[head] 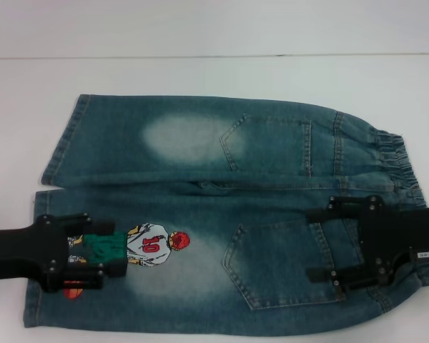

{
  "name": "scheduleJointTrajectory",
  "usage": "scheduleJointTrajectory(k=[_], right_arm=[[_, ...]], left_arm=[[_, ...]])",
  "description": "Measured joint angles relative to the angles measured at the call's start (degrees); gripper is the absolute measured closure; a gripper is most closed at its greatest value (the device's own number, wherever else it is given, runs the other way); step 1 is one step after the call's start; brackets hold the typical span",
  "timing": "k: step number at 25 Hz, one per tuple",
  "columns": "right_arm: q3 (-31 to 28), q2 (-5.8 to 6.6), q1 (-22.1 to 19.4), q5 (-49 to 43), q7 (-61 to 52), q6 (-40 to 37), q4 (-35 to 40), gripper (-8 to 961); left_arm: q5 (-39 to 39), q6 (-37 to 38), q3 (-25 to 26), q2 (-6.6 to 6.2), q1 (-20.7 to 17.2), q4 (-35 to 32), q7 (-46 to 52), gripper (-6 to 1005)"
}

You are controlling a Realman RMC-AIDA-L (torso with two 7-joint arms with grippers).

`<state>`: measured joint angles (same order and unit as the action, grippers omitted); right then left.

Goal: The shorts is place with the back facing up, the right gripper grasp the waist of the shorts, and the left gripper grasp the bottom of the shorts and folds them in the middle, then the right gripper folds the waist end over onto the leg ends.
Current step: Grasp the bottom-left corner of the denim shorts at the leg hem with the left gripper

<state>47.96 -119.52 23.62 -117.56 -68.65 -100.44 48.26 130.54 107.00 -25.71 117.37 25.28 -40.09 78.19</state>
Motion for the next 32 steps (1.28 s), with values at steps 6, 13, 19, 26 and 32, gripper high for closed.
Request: scheduleJointTrajectory(k=[6, 13, 19, 26, 32], right_arm=[[0.3, -0.01, 0.6, -0.1, 0.4, 0.5, -0.7, 51], [0.8, -0.01, 0.6, -0.1, 0.4, 1.6, -1.3, 55], [0.6, -0.01, 0.4, -0.1, 0.1, 1.8, -1.3, 56], [0.2, 0.49, -0.1, 0.0, -0.1, 1.6, -0.7, 57], [0.0, 0.76, 0.1, -0.1, -0.1, 2.1, -0.6, 57]], left_arm=[[0.2, -0.1, -1.6, 0.09, 0.1, 0.0, 0.2, 168], [0.2, 0.1, -2.1, 0.06, 0.1, -0.2, 0.3, 167], [0.2, 0.1, -2.3, 0.05, 0.3, -1.9, 4.5, 167], [4.6, -0.1, -6.4, 1.16, 0.0, -15.4, 29.0, 168], [11.4, 1.2, -9.4, 1.92, 0.4, -25.1, 49.1, 167]])
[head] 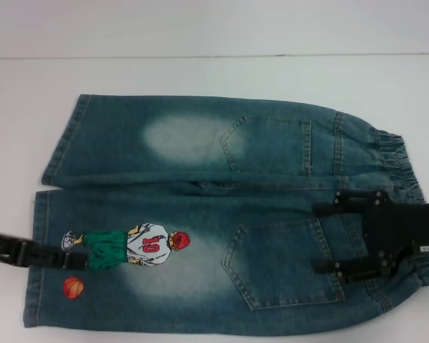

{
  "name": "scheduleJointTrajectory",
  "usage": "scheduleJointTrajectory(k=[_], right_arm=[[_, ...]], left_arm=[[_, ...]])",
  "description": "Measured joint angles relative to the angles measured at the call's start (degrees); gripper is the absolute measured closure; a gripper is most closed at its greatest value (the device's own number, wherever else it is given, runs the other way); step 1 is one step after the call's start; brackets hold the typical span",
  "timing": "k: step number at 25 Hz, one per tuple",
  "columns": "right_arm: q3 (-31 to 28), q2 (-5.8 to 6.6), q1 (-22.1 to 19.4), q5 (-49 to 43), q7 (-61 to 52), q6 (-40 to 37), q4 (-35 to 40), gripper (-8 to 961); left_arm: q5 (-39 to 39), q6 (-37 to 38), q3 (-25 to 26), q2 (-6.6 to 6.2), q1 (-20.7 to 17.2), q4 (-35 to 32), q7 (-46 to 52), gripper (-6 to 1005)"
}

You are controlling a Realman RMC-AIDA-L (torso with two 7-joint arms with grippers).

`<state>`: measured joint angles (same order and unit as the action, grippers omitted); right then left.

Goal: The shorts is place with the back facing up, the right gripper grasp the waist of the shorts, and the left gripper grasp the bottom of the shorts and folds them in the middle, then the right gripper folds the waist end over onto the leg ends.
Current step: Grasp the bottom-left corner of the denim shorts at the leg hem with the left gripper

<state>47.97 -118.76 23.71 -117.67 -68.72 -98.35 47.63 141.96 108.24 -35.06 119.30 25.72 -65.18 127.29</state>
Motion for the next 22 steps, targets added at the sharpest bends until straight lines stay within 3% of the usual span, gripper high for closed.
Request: scheduleJointTrajectory(k=[10, 22], right_arm=[[-0.1, 0.34, 0.5, 0.0, -0.2, 0.3, 0.7, 57], [-0.1, 0.13, 0.3, 0.0, -0.2, 0.4, 1.3, 58]], left_arm=[[11.8, 2.4, -7.8, 1.71, 0.8, -8.9, 12.6, 166], [18.7, 1.0, -8.5, 2.57, 2.6, -8.6, 15.7, 167]])
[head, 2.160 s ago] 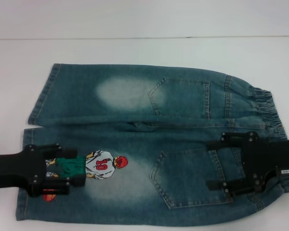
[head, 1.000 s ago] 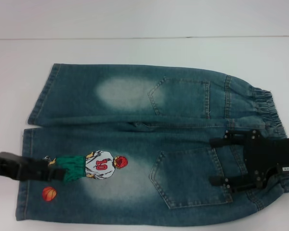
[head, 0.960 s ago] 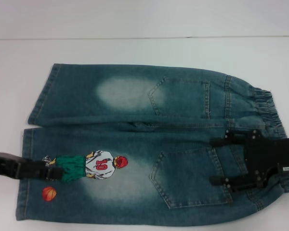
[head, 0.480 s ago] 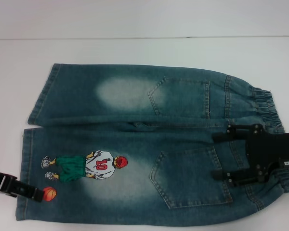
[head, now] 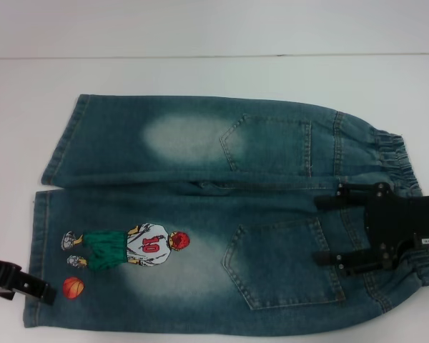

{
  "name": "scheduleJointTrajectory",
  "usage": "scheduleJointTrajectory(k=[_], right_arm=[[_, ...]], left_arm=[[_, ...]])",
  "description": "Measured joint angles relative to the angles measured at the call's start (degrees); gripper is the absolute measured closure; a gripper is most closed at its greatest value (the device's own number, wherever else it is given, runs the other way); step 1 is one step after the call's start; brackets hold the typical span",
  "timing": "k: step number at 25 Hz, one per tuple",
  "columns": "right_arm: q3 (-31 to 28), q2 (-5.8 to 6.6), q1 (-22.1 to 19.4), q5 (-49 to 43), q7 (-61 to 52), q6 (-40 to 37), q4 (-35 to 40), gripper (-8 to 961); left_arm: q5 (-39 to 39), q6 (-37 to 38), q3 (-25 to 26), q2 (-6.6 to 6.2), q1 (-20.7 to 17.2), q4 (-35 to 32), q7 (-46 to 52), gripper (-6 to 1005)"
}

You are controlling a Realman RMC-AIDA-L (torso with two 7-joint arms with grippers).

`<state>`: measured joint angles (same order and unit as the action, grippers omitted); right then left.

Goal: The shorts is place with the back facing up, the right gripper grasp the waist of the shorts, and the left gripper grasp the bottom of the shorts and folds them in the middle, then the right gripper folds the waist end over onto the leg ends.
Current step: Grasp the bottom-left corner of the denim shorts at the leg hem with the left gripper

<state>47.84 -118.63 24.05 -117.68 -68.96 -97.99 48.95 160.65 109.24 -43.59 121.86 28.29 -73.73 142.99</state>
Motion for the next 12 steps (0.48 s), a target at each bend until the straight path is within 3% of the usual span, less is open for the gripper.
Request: scheduleJointTrajectory(k=[12], right_arm=[[-0.3, 0.03, 0.1, 0.0, 0.3, 0.0, 0.1, 59]], left_arm=[[1.5, -1.4, 0.1, 0.49, -0.6, 2.7, 0.5, 179]])
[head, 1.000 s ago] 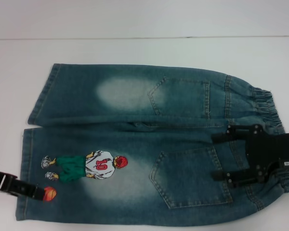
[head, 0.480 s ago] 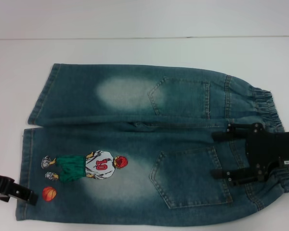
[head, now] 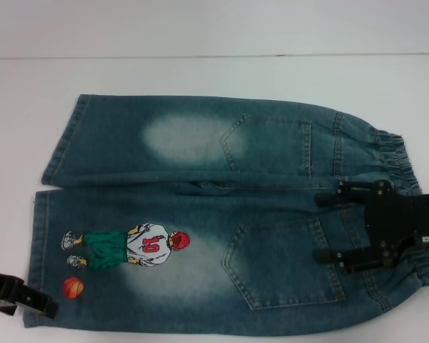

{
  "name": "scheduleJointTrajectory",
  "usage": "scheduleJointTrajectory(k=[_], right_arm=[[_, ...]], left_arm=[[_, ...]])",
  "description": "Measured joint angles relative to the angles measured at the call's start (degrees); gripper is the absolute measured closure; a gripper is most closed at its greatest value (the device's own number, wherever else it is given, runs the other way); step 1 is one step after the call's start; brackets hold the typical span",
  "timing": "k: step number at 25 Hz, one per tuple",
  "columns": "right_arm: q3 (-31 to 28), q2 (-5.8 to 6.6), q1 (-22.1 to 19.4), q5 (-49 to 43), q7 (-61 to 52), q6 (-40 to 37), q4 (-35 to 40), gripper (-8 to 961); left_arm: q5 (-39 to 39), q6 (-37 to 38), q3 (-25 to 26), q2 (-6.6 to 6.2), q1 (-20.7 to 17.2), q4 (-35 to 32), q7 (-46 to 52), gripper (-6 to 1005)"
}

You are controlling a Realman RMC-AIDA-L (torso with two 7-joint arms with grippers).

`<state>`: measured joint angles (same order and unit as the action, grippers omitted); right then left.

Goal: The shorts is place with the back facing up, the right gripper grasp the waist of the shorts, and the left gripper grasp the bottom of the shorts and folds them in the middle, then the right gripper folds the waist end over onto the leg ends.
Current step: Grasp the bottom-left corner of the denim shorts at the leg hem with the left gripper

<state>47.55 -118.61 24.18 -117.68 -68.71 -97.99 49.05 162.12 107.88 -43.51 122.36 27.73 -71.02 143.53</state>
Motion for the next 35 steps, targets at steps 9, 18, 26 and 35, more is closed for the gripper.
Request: scheduleJointTrajectory(k=[9, 18, 26, 35], right_arm=[[0.0, -0.01, 0.2, 0.0, 0.0, 0.0, 0.0, 59], [0.0, 0.04, 0.6, 0.0, -0.1, 0.1, 0.0, 60], [0.0, -0.01, 0.8, 0.0, -0.2, 0.3, 0.0, 60], [0.0, -0.03, 0.8, 0.0, -0.3, 0.8, 0.0, 61]], left_arm=[[0.2, -1.6, -0.2, -0.06, 0.3, 1.9, 0.1, 199], [1.6, -2.0, -0.1, -0.11, 0.6, 2.0, 0.3, 220], [1.6, -1.5, -0.2, 0.36, 0.8, 2.2, 0.3, 238], [1.5, -1.1, -0.1, 0.63, 2.2, 2.7, 0.4, 258]])
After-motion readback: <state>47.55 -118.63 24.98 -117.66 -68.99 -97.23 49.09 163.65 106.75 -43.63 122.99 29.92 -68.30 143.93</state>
